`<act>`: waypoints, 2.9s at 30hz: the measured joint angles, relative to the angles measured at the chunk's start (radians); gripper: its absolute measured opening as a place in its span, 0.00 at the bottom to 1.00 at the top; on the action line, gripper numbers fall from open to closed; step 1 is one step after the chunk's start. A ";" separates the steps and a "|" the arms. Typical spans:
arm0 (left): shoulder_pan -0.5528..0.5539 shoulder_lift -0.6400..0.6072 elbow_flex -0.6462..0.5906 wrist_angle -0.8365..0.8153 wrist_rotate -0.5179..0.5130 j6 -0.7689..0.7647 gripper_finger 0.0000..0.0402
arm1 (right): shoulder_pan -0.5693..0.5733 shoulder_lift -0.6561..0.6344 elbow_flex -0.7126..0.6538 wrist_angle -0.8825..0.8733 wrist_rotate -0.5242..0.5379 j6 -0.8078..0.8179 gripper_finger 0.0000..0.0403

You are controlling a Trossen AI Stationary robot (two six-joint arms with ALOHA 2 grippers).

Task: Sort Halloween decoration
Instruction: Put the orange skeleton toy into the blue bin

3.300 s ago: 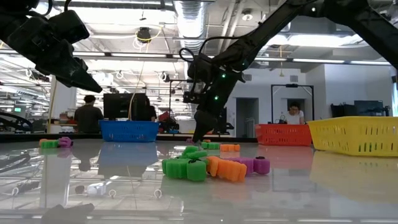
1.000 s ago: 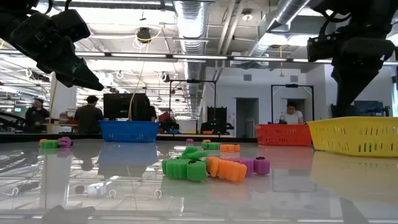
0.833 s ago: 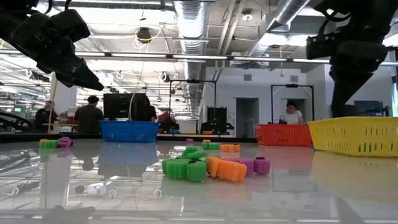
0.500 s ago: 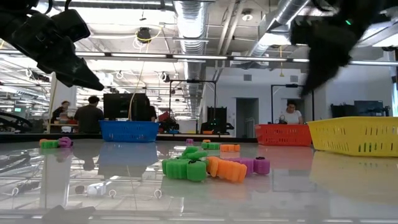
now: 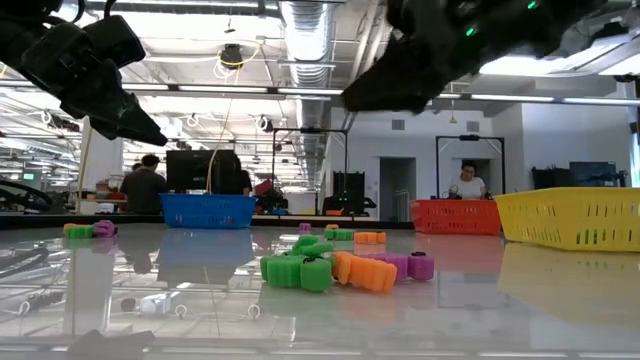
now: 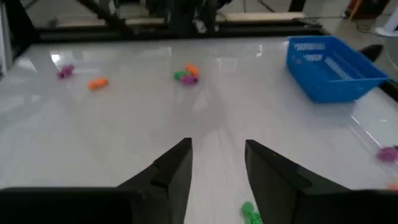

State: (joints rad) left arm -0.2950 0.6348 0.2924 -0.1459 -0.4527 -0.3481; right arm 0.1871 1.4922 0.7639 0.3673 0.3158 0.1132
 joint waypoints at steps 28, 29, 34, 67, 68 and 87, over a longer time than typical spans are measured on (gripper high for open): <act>0.055 0.166 0.105 -0.570 0.181 -0.233 0.46 | 0.040 0.146 0.136 -0.307 -0.026 -0.021 0.51; 0.061 0.188 0.105 -0.568 0.179 -0.232 0.46 | 0.040 0.128 0.137 -0.338 -0.026 0.000 0.51; 0.084 0.298 0.105 -0.550 0.188 -0.210 0.46 | 0.043 0.053 0.137 -0.412 -0.026 0.059 0.51; 0.089 0.397 0.333 -0.673 0.287 -0.053 0.46 | 0.079 0.025 0.136 -0.445 -0.026 0.044 0.51; 0.089 0.397 0.348 -0.671 0.284 0.014 0.46 | 0.079 0.025 0.136 -0.445 -0.026 0.044 0.51; 0.110 0.573 0.369 -0.642 0.265 0.098 0.46 | 0.080 0.025 0.136 -0.462 -0.027 0.054 0.51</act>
State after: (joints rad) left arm -0.1852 1.2082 0.6613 -0.7875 -0.1875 -0.2498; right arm 0.2668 1.5177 0.9001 -0.0948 0.2890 0.1670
